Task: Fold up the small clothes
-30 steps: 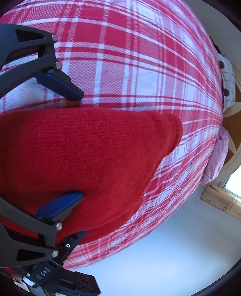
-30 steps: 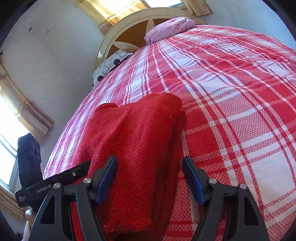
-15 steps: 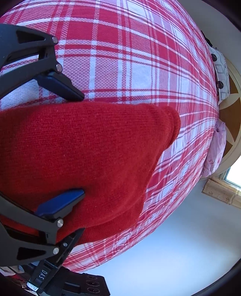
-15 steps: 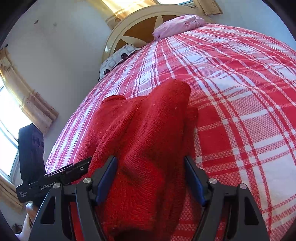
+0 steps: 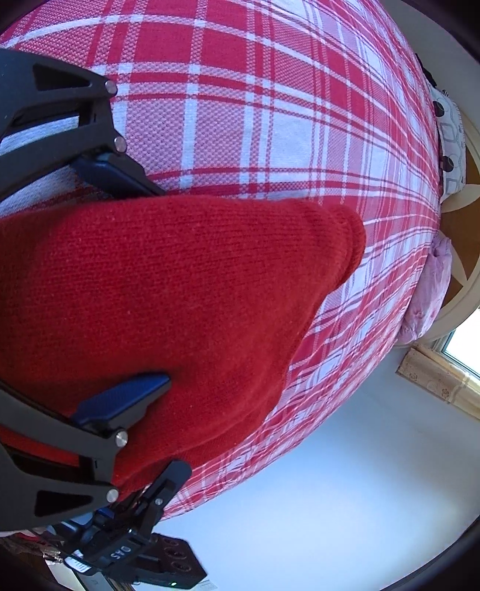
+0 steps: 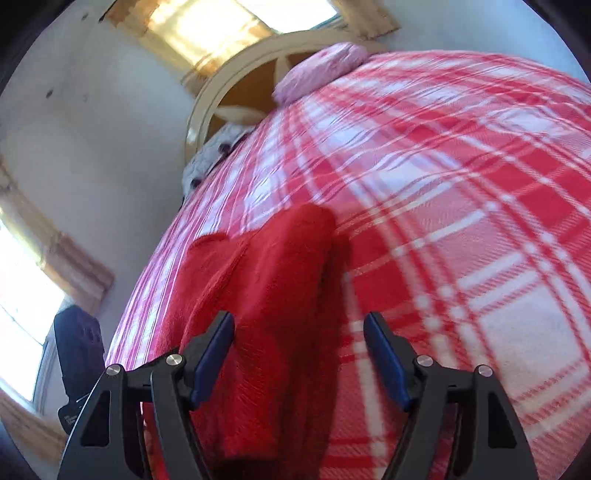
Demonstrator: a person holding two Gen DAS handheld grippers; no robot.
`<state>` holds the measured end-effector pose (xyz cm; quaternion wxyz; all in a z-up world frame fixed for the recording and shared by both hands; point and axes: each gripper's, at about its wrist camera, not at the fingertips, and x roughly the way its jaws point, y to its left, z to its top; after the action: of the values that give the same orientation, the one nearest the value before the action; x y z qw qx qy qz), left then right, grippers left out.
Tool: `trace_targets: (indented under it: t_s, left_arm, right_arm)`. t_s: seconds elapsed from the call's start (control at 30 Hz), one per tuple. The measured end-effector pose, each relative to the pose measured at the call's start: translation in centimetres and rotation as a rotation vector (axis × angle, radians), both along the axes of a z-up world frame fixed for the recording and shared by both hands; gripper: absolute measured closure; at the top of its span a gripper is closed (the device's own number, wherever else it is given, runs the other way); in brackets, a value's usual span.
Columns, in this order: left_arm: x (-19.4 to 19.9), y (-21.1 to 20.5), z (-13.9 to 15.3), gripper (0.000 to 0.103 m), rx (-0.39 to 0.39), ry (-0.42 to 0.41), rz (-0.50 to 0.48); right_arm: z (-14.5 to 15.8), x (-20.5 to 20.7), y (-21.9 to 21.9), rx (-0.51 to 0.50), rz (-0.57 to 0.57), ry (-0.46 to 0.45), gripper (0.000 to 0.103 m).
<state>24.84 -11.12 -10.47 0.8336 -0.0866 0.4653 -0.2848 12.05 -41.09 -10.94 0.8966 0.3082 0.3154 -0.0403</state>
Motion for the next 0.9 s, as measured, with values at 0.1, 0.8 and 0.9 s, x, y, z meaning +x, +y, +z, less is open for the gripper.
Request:
trace_targets:
  t_s: [0.1,0.8,0.9]
  left_arm:
    - [-0.1,0.2,0.0,0.011,-0.009,-0.008,-0.009]
    - [-2.5,-1.5,2.3,0.059,0.117,-0.132,0.033]
    - [-3.6,-1.3,2.9,0.061,0.155,-0.170,0.039]
  right_arm:
    - [-0.1,1.9,1.8,-0.080,0.094,0.053,0.030]
    - [1.2,1.5,5.1,-0.204,0.089,0.021,0.066]
    - [1.7,0.3,6.0,-0.213,0.062,-0.001,0.067]
